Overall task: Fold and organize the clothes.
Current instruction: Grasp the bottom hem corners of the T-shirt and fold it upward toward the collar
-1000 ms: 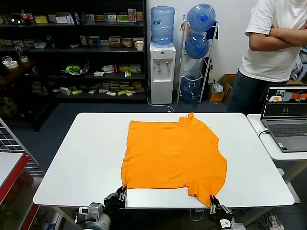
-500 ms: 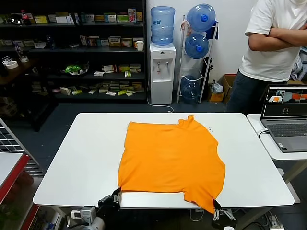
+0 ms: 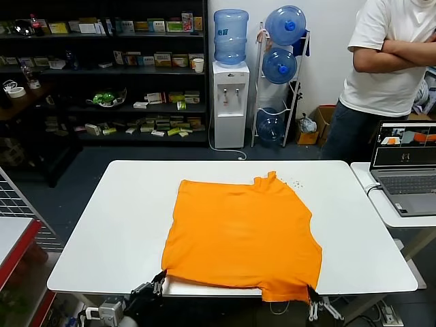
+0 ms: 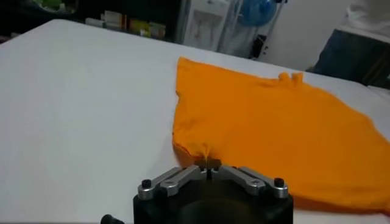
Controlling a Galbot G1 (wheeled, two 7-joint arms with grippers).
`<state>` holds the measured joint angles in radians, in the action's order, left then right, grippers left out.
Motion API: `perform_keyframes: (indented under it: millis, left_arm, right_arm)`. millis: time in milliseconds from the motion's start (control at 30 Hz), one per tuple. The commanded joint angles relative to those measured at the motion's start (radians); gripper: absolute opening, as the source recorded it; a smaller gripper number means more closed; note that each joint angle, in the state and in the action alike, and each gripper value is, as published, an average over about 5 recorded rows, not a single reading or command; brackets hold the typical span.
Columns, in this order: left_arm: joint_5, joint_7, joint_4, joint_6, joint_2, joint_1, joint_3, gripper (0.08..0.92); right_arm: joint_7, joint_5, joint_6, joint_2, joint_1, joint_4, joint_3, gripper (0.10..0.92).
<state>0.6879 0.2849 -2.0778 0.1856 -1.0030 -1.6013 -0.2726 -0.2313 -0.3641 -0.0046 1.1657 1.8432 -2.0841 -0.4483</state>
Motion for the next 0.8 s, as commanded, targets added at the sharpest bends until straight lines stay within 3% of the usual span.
perform_keyframes:
  millis: [33, 333, 667, 800]
  left_arm:
    - [-0.033, -0.049, 0.125, -0.078, -0.023, 0.246, 0.035, 0.098]
    - [-0.049, -0.061, 0.315, -0.074, -0.053, 0.43, 0.127, 0.098]
    - [-0.064, -0.043, 0.408, -0.059, -0.082, 0.496, 0.165, 0.098]
    - [-0.071, -0.041, 0.403, -0.036, -0.086, 0.486, 0.156, 0.103]
  right_arm:
    - [-0.035, -0.06, -0.021, -0.013, -0.33, 0.096, 0.023, 0.124]
    - [-0.039, -0.126, -0.053, -0.058, -0.507, 0.254, 0.07, 0.124]
    - [-0.035, -0.133, -0.06, -0.052, -0.546, 0.319, 0.107, 0.124]
    - [-0.032, -0.123, -0.07, -0.04, -0.554, 0.33, 0.129, 0.181]
